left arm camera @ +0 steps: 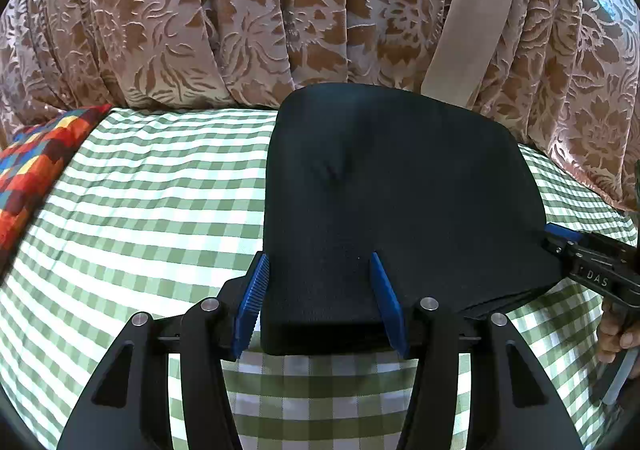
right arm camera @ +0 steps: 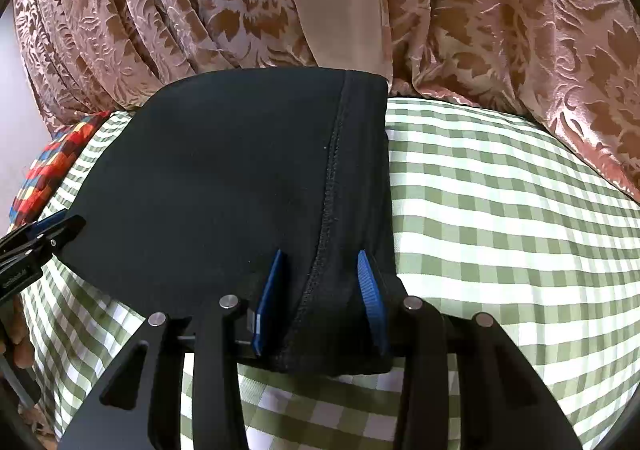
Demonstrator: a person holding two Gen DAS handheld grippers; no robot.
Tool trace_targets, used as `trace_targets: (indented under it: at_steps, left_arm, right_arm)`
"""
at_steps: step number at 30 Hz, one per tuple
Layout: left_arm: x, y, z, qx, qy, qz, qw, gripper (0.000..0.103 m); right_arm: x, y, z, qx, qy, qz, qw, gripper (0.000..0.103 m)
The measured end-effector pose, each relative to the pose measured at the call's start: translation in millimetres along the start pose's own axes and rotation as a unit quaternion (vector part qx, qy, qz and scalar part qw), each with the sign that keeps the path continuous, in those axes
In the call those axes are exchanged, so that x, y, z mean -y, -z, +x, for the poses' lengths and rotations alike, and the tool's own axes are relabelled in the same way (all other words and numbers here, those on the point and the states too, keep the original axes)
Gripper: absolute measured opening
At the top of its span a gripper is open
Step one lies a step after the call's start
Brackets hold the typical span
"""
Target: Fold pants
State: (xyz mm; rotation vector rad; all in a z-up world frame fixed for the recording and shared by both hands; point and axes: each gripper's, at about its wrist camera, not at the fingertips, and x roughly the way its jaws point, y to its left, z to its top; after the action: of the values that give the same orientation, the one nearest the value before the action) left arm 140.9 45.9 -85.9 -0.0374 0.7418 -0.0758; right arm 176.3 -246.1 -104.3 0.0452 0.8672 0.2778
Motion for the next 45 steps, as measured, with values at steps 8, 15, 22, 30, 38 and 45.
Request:
trace_targets:
  at_steps: [8, 15, 22, 30, 38, 45]
  left_arm:
    - [-3, -1, 0, -0.004, -0.001, -0.009, 1.0, 0.054]
    - [-3, -2, -6, -0.005, -0.007, -0.025, 0.9997, 0.054]
    - [-6, 8, -29, 0.014, -0.024, -0.043, 0.9987, 0.06]
    - [-6, 16, -25, -0.016, -0.017, -0.052, 0.9984, 0.064]
    - [3, 28, -77, 0.025, -0.007, -0.049, 0.9985, 0.071]
    - [19, 42, -107, 0.045, -0.019, -0.034, 0.9982, 0.078]
  right_arm:
    - [0, 0, -2, -0.005, 0.004, 0.012, 1.0, 0.039]
    - [4, -6, -13, -0.014, 0.021, 0.043, 0.999, 0.065]
    - [-17, 8, -43, -0.006, 0.048, 0.0, 0.999, 0.061]
    - [-12, 10, -47, -0.015, 0.039, 0.052, 0.998, 0.061]
    - [-42, 33, -92, 0.03, 0.058, 0.071, 0.995, 0.077]
    - [-70, 52, -108, 0.051, 0.086, 0.076, 0.992, 0.089]
